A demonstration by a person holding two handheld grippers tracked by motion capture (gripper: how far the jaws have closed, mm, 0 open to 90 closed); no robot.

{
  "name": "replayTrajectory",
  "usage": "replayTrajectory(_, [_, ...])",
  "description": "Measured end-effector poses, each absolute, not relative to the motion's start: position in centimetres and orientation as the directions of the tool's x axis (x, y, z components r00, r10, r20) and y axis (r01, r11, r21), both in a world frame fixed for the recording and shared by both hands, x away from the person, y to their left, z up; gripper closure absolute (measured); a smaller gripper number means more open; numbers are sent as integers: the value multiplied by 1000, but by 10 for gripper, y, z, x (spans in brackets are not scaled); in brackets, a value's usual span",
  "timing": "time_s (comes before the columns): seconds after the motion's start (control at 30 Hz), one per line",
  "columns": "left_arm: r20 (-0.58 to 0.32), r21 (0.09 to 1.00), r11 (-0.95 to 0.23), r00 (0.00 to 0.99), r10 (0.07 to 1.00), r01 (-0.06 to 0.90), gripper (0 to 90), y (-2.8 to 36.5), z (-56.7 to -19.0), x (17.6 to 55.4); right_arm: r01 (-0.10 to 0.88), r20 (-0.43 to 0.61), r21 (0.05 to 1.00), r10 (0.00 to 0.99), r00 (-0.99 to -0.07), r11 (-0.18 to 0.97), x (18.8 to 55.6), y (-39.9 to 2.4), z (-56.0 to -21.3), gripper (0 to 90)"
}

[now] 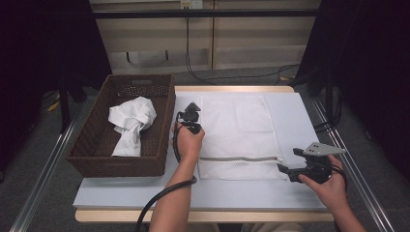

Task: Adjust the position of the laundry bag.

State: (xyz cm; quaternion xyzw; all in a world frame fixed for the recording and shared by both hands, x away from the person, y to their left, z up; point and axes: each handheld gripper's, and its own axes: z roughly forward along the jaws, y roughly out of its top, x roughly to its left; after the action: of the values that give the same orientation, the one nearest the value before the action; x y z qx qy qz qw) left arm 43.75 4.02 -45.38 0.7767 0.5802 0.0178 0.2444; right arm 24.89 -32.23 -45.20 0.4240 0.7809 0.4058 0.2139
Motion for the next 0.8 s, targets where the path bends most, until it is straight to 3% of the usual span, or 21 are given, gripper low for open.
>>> replayTrajectory(0.8, [-210,391,-172,270,940,904,900,60,-446,440,490,12,815,836,-549,310,249,-323,-453,132])
